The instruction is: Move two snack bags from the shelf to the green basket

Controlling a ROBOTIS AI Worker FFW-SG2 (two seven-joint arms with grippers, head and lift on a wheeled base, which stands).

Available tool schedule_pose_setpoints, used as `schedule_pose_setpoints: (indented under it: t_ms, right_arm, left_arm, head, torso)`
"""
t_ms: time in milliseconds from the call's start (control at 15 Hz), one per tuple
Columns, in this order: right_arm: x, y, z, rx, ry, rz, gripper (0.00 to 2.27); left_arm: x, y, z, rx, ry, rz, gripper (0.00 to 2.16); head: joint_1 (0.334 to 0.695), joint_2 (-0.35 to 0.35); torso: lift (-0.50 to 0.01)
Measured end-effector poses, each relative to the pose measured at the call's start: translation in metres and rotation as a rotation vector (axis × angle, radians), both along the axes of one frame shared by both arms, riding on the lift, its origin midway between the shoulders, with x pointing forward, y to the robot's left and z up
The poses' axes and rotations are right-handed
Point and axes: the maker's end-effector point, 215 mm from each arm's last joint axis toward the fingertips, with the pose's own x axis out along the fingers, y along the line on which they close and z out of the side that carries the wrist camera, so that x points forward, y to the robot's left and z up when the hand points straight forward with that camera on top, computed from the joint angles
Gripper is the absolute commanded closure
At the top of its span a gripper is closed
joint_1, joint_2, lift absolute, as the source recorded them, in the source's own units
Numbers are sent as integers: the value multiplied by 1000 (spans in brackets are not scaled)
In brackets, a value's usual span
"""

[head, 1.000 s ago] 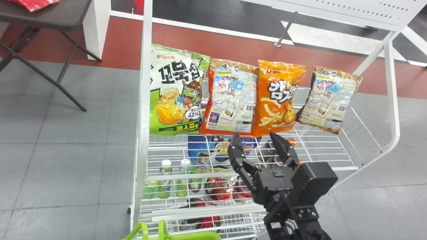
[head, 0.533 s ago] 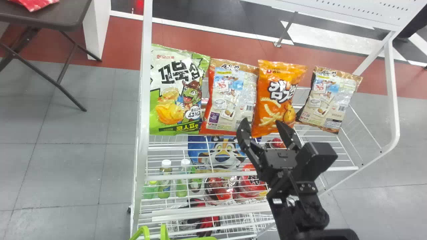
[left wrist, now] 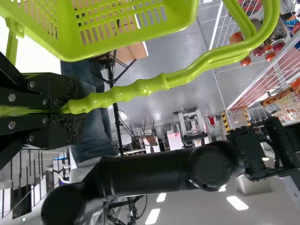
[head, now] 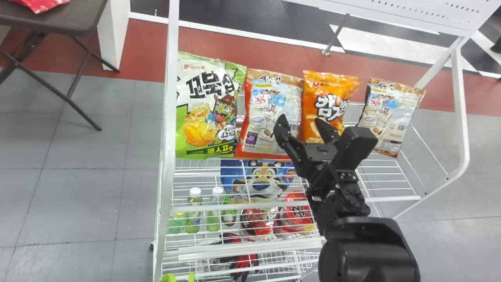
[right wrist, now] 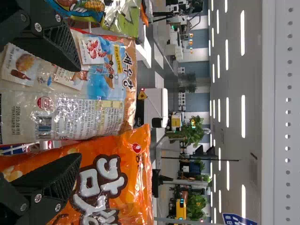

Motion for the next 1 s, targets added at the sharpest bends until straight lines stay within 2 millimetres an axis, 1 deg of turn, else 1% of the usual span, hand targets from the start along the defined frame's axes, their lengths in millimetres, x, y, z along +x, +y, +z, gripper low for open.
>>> schedule_pose_setpoints:
  t_ms: [133, 267, 533, 600, 667, 800, 867, 933, 1000]
  right_arm:
    - [15, 1, -10, 11, 15, 17, 194]
    - [24, 5, -16, 28, 24, 38, 194]
    - [31, 21, -30, 77, 86, 83, 198]
    - [33, 26, -35, 82, 110, 94, 238]
    - [35, 31, -39, 85, 128, 106, 390]
    - [37, 44, -48, 93, 169, 147, 842]
    - [38, 48, -51, 92, 183, 162, 1339]
    - [38, 51, -52, 88, 189, 169, 1757]
    - [38, 52, -52, 85, 191, 171, 1990]
  left_arm:
    - [-1, 1, -3, 6, 7, 2, 2145]
    - [-2, 1, -6, 12, 13, 4, 2145]
    - [-3, 0, -7, 19, 11, -1, 2145]
    - [-3, -1, -7, 20, 10, -3, 2145]
    - [-3, -1, -7, 19, 10, -4, 2145]
    - [-3, -1, -7, 18, 9, -6, 2145]
    - [-3, -1, -7, 18, 9, -6, 2145]
    - [-3, -2, -7, 17, 10, -7, 2145]
    - [-4, -2, -7, 14, 11, -8, 2145]
  head:
    - [695, -350]
    - [695, -350]
    - [695, -350]
    - [695, -350]
    - [695, -350]
    - [695, -350]
    - [695, -350]
    - [695, -350]
    - [695, -350]
  torso:
    - [-14]
    - [-14]
    - [-14]
    - [-14]
    - [-14]
    - [-14]
    - [-14]
    - [-14]
    - [-14]
